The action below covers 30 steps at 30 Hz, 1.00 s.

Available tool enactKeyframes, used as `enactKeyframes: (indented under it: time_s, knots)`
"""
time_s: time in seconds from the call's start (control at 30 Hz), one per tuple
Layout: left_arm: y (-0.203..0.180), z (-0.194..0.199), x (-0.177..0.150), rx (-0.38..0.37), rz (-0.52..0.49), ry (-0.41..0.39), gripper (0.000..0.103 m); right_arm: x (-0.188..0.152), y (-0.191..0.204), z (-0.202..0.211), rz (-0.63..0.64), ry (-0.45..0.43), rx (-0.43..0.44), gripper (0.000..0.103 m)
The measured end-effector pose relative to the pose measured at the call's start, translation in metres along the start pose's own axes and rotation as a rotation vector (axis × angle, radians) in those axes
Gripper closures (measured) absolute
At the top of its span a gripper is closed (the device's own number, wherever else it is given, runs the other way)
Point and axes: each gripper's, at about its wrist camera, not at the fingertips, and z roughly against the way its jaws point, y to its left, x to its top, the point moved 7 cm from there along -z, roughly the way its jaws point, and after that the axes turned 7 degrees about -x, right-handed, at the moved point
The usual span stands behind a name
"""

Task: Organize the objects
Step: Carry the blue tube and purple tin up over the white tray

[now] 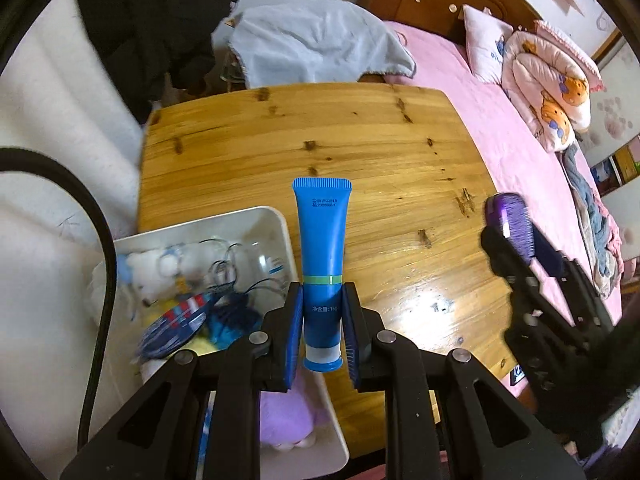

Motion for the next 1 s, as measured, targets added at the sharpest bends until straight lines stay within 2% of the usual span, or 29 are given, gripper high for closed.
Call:
enactKeyframes:
  time_s: [0.23, 0.4, 0.7, 0.83, 1.0]
  knots:
    - [0.022, 0.034, -0.011, 0.013, 0.031, -0.083, 0.083, 0.014, 0.043, 0.035, 0.088, -0.062, 0.065, 0.052]
    - [0.042, 0.054, -0.021, 0.018, 0.076, -0.137, 0.083, 0.011, 0.08, 0.049, 0.184, -0.077, 0.122, 0.052]
    - [0.074, 0.077, -0.034, 0.059, 0.138, -0.214, 0.083, -0.031, 0.158, 0.059, 0.466, 0.009, 0.294, 0.052]
    - [0.082, 0.074, -0.043, 0.056, 0.163, -0.213, 0.083, -0.052, 0.179, 0.06, 0.563, 0.047, 0.319, 0.052]
    - [0.085, 0.071, -0.05, 0.049, 0.181, -0.211, 0.083, -0.069, 0.187, 0.062, 0.604, 0.085, 0.329, 0.052]
